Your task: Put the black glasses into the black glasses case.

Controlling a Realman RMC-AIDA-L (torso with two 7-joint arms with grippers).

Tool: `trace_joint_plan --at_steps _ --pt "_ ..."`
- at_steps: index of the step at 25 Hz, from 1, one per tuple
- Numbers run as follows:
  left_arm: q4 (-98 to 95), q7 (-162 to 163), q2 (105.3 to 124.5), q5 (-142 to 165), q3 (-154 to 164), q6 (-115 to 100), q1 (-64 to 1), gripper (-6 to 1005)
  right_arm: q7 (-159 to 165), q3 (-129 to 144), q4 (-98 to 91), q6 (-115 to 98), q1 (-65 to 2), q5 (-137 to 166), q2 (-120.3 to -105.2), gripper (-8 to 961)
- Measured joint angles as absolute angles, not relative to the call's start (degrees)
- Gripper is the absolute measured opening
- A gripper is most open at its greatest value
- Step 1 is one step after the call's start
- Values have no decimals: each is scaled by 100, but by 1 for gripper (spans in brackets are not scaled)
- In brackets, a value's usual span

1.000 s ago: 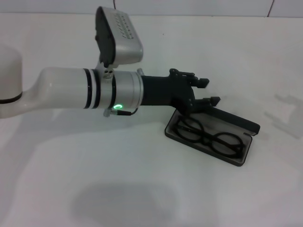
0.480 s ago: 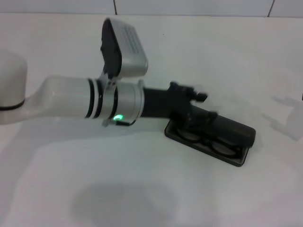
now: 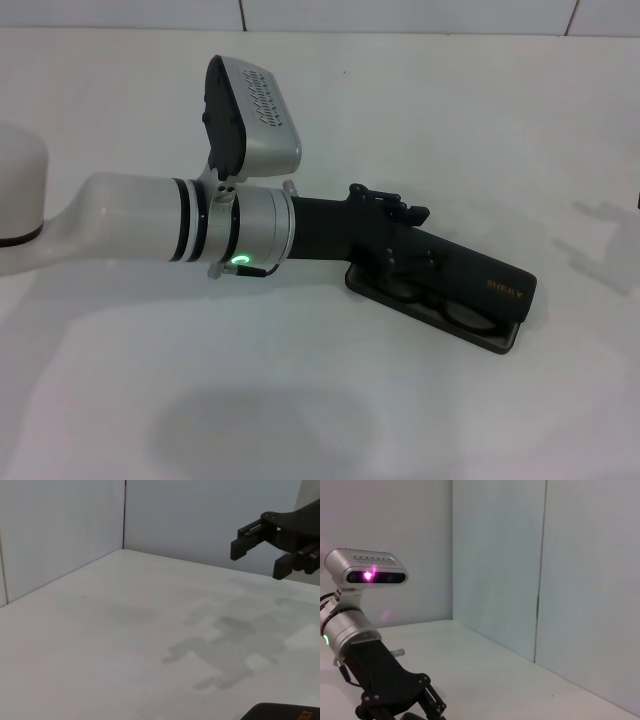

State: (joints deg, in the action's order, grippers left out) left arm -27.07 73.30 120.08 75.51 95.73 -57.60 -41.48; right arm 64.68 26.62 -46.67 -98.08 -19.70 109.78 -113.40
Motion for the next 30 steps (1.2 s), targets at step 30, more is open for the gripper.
trace_joint_plan --at_steps 30 --pt "-2889 7539 11920 8339 9383 -6249 -4089 551 6469 2663 -4667 -9816 -1967 10986 -11322 708"
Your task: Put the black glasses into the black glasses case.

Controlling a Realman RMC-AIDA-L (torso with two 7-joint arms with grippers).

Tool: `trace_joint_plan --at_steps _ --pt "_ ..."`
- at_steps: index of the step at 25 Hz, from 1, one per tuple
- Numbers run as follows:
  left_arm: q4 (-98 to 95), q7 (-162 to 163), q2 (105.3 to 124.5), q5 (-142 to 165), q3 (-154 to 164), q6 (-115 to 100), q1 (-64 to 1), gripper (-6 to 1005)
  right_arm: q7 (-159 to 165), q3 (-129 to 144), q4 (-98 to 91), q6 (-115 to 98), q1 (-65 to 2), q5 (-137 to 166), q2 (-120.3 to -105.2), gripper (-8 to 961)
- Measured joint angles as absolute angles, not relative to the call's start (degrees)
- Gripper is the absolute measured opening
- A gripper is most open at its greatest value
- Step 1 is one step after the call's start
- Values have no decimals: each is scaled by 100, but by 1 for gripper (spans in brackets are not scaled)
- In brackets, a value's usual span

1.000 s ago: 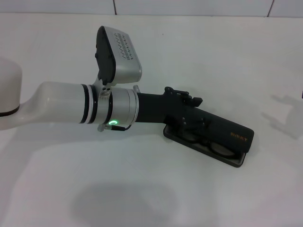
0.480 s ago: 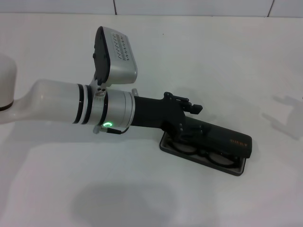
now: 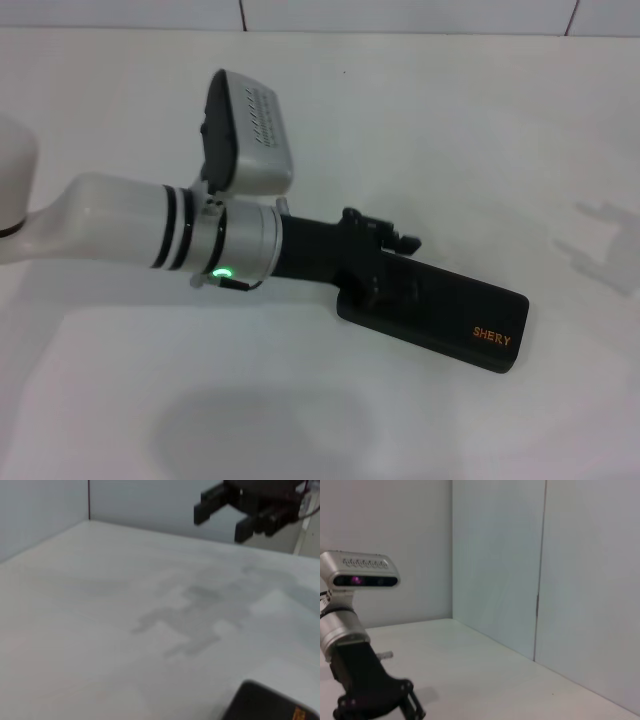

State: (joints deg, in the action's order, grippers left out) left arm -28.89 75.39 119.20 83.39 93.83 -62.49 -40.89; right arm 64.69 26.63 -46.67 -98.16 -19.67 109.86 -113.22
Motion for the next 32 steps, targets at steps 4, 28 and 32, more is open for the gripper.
trace_joint_plan --at_steps 4,28,32 --pt "-3433 7174 11970 8200 8703 -6906 -3626 551 6469 2670 -4654 -10074 -2005 10946 -11354 713" --pt "-3699 5962 11584 8056 7640 -9216 -2245 872 5070 4053 -2561 -10454 -3119 10536 -11590 874" --pt "-3691 5833 11600 8055 7637 -9220 -2200 872 4884 4024 -2522 -10442 -3090 10497 -11596 874"
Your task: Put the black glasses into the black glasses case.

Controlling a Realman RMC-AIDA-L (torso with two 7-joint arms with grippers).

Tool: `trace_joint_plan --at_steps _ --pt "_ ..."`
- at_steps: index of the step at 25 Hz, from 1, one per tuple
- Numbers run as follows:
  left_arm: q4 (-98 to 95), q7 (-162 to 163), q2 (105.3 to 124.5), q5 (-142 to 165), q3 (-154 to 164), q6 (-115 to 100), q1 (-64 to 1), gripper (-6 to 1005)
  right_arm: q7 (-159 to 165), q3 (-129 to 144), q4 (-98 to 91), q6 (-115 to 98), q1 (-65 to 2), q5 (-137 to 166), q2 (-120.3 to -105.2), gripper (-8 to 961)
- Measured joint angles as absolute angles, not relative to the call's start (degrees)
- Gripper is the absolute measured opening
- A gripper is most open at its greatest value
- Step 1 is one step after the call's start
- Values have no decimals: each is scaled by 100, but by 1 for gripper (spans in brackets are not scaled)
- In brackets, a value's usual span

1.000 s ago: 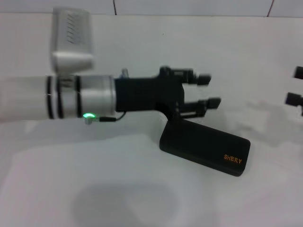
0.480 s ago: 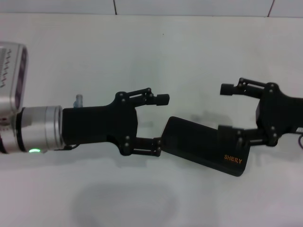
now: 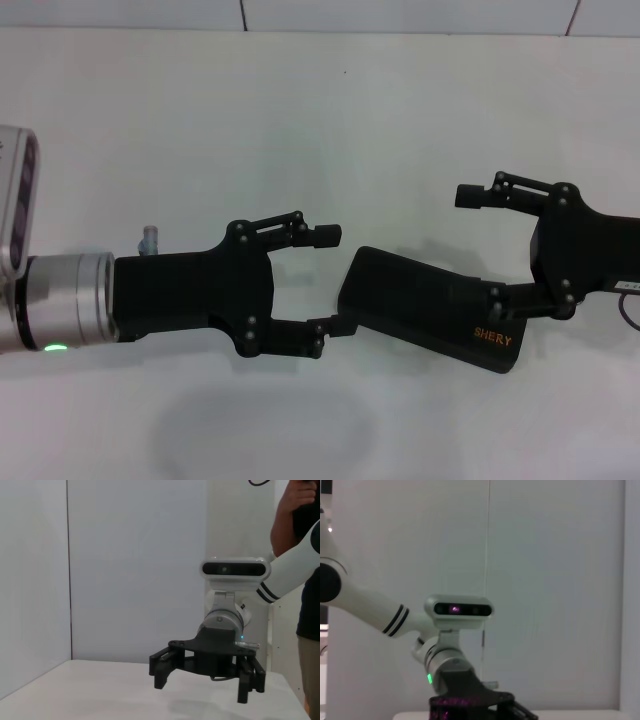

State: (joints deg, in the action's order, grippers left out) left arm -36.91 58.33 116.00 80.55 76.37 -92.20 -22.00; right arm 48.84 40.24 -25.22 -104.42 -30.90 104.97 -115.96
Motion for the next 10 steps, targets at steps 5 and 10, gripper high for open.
trace_joint_plan --at_steps 5,10 --pt "-3691 5808 11609 8042 7637 -9224 -2188 872 4783 4016 -2381 -10360 -3054 10321 -11591 874" --pt "-3690 5772 11634 8037 7627 -9224 -2184 872 4727 4061 -2371 -10257 -3046 10318 -11588 874"
